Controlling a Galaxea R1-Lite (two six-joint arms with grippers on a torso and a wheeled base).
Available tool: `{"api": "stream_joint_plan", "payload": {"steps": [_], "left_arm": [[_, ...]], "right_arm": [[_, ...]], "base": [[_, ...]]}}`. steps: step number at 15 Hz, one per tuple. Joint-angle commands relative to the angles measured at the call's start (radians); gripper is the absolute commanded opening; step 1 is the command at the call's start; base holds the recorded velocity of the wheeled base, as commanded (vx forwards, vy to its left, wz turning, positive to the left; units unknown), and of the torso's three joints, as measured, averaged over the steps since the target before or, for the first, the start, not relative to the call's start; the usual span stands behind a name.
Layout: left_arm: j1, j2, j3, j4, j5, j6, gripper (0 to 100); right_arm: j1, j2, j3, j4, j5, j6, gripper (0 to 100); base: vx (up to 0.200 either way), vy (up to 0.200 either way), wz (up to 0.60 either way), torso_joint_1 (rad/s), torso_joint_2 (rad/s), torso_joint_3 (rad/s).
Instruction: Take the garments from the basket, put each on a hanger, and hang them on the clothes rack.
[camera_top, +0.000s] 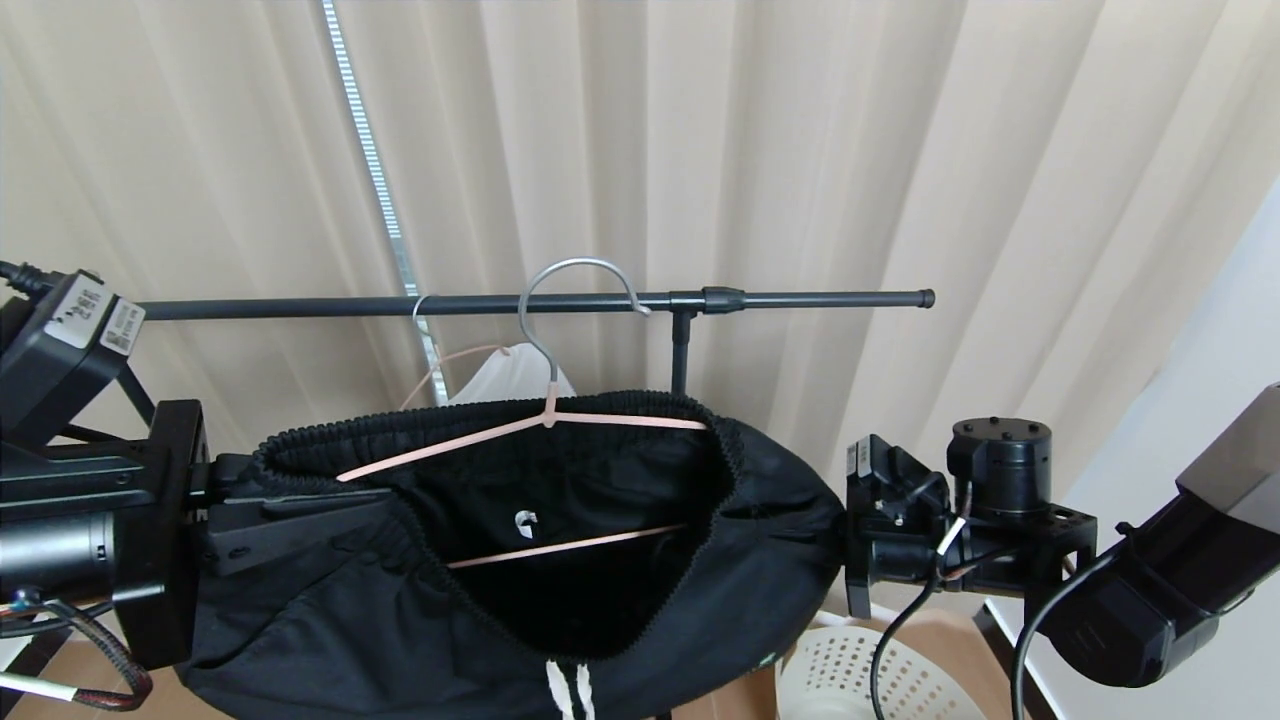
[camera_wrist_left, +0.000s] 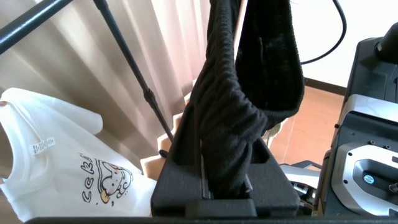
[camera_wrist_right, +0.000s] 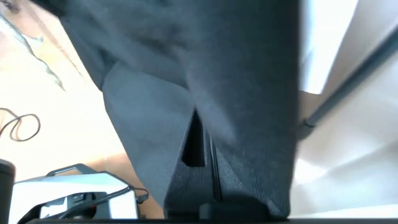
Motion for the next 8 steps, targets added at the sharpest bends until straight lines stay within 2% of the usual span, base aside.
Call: {"api": "stream_joint_plan", "payload": {"steps": [1,8], "left_arm": [[0.011,-0.002,0.001,0.0,0.0,0.0,0],[0.02,0.004,0.0,0.0,0.0,0.0,0]], "right_arm": [[-0.028,0.001,-0.01,0.0,0.002,0.001,0],[-0.037,-0.008,-0.005,0.0,0.002,-0.001,0]], "base": [[0.0,0.0,0.0,0.0,0.0,0.0],[0.0,0.0,0.0,0.0,0.0,0.0]]}}
